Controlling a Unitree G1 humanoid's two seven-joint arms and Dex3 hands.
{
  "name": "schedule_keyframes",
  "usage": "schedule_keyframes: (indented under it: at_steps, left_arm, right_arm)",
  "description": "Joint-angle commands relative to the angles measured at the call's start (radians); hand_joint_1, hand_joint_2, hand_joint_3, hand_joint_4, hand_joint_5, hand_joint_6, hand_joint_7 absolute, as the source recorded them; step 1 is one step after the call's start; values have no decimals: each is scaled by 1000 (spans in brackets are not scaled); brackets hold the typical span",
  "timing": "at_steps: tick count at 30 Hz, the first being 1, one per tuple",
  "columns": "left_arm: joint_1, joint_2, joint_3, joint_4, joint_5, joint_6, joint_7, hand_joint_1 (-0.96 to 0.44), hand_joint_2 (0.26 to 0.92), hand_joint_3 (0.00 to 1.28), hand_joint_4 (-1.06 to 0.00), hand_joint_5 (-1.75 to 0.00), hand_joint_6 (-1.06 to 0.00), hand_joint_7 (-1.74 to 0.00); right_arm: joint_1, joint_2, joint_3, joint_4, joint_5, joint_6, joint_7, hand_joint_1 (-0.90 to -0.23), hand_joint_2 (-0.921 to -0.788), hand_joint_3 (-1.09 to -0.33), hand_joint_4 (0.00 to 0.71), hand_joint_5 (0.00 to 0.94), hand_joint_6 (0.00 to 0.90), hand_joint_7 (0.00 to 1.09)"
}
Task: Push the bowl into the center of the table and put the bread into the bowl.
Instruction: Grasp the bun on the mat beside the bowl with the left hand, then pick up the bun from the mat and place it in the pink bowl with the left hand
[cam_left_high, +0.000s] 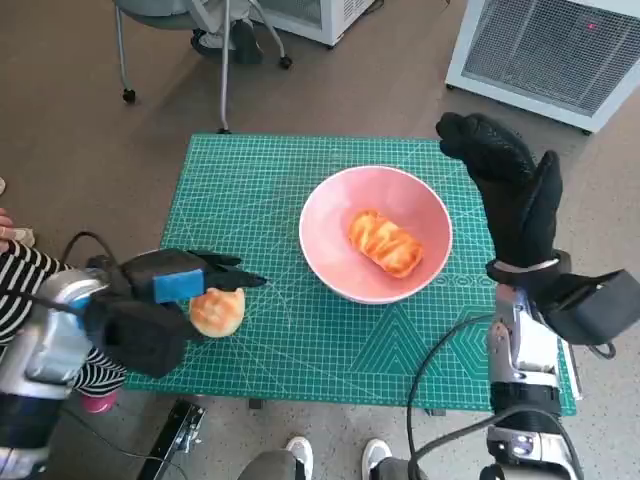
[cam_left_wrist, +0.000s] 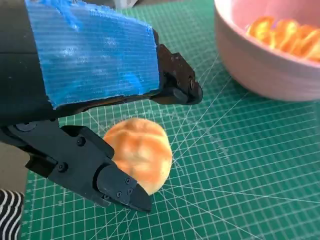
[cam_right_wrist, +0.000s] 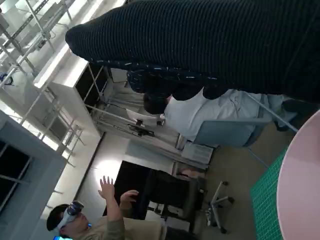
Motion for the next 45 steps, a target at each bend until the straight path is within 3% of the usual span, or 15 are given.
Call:
schedule_keyframes:
  at_steps: [1,7,9,11,14,17,34,45]
  left_arm:
    - [-26,-14,-22,39,23,-16,12,-29,770,17,-523,-78,-580,-75]
    - [-40,-23,-37,76,43,-11,19,11,815,17,-675,-183,-683,-202]
    - [-42,-23,-37,78,44,-8,19,19,829,9,-644,-382,-623,-416]
    - [-43,-21,-34,74,42,-5,16,28,843,5,-586,-693,-564,-665]
    - [-41,-16,-25,60,34,-3,14,10,895,88,-617,-1081,-548,-1030]
    - [-40,-13,-15,50,29,-6,22,4,912,103,-643,-1203,-556,-1126]
    - [-65,-19,34,22,7,-19,60,1,920,84,-686,-1250,-595,-1119]
    - [-88,-23,52,6,-14,-17,77,1,920,85,-686,-1247,-593,-1124]
  right_arm:
    - [23,-3,-2,4,4,17,9,-695,-921,-702,172,2,59,441]
    - [25,-3,-3,2,2,16,8,-695,-921,-701,173,2,59,442]
    - [25,-3,-3,3,1,16,7,-695,-921,-701,173,2,59,442]
    - [25,-2,-3,3,0,16,5,-696,-921,-701,173,2,59,442]
    - [24,-2,-4,4,-1,16,4,-698,-921,-700,173,2,59,442]
    - [24,-2,-4,6,-1,16,3,-699,-921,-700,173,2,59,442]
    - [23,7,1,9,-12,9,-8,-698,-921,-702,172,1,58,442]
    - [23,8,-4,15,-3,7,-2,-695,-921,-701,173,1,58,443]
